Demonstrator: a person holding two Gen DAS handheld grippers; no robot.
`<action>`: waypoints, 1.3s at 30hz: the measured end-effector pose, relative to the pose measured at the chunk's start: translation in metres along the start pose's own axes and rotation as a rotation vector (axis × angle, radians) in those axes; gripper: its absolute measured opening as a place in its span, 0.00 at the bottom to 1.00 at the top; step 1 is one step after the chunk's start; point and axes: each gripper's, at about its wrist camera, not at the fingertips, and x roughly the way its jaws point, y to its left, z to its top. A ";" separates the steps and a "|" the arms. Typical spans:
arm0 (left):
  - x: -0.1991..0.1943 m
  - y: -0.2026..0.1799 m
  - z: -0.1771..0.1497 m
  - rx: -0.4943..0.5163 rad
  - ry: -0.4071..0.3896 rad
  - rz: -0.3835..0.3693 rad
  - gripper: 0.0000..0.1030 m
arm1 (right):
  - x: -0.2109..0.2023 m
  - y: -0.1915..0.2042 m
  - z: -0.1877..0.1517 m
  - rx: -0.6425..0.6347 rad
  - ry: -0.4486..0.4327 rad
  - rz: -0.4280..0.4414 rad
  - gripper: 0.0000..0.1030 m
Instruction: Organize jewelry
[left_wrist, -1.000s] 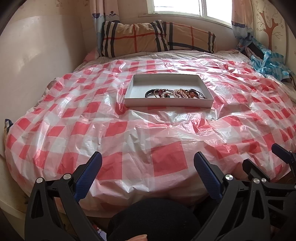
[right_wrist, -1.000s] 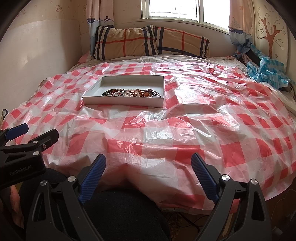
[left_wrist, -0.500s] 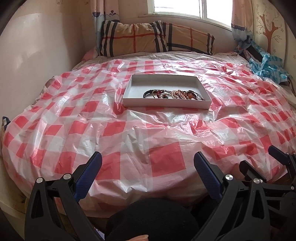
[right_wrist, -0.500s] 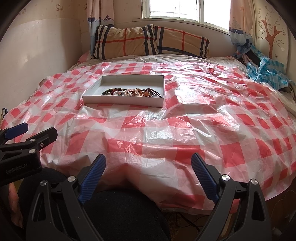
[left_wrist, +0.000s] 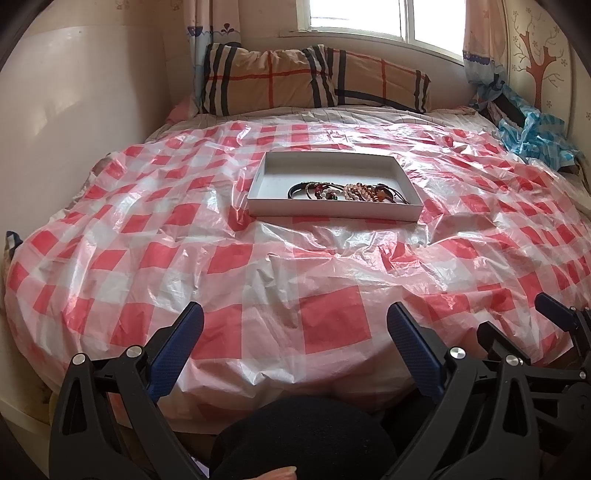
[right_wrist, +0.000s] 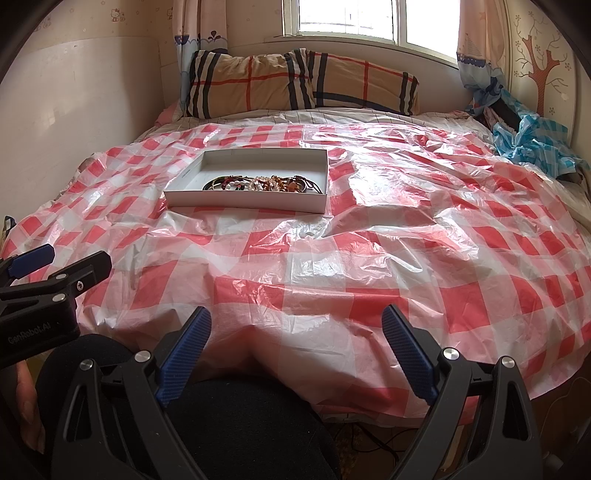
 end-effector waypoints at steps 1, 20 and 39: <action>0.000 0.000 0.000 0.000 -0.001 0.001 0.93 | 0.000 0.000 0.000 0.000 0.000 0.000 0.87; 0.002 0.002 -0.001 -0.006 0.015 -0.013 0.93 | 0.000 0.000 0.000 -0.002 0.000 -0.001 0.88; 0.005 -0.006 -0.003 0.068 0.045 0.089 0.93 | 0.000 0.001 0.001 -0.003 -0.001 -0.002 0.88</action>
